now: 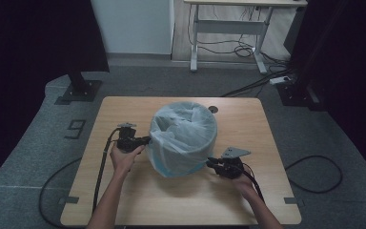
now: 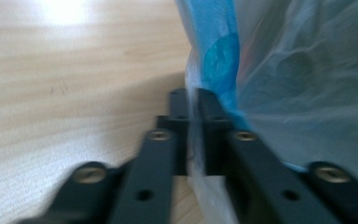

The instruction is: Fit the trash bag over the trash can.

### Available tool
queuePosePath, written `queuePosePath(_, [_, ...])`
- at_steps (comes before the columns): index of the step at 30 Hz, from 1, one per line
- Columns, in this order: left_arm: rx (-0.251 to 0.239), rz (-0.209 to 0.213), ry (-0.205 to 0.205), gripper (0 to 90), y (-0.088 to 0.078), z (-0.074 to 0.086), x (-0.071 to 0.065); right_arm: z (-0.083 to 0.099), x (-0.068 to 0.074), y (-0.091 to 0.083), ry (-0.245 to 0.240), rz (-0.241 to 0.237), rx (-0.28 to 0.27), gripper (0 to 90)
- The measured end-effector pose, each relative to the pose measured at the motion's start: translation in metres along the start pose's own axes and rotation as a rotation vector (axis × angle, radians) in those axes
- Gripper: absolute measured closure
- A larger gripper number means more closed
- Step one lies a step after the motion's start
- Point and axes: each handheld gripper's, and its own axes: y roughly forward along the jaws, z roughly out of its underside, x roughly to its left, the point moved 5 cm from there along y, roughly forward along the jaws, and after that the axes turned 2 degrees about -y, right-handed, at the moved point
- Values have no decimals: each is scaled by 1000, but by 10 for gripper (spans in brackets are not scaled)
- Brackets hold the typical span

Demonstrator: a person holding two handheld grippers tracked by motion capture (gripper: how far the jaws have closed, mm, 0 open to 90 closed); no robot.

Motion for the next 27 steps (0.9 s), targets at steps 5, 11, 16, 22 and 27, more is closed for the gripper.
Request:
queuePosePath(5, [-67,-32,55,391,-24,-2,-6,-4,-2,-16,11,79,-80,431])
queuePosePath(11, [-134,-35,130,282,-56,-2,-16,-2,-1,-40,52,72,-161,350])
queuePosePath(16, [-170,0,162,250,-80,-6,-23,1,-6,-55,69,73,-189,330])
queuePosePath(22, [-202,39,214,239,-93,-20,-44,10,-17,-61,122,98,-179,324])
queuePosePath(27, [-209,93,241,237,-94,-37,-66,12,-24,-69,158,110,-198,328])
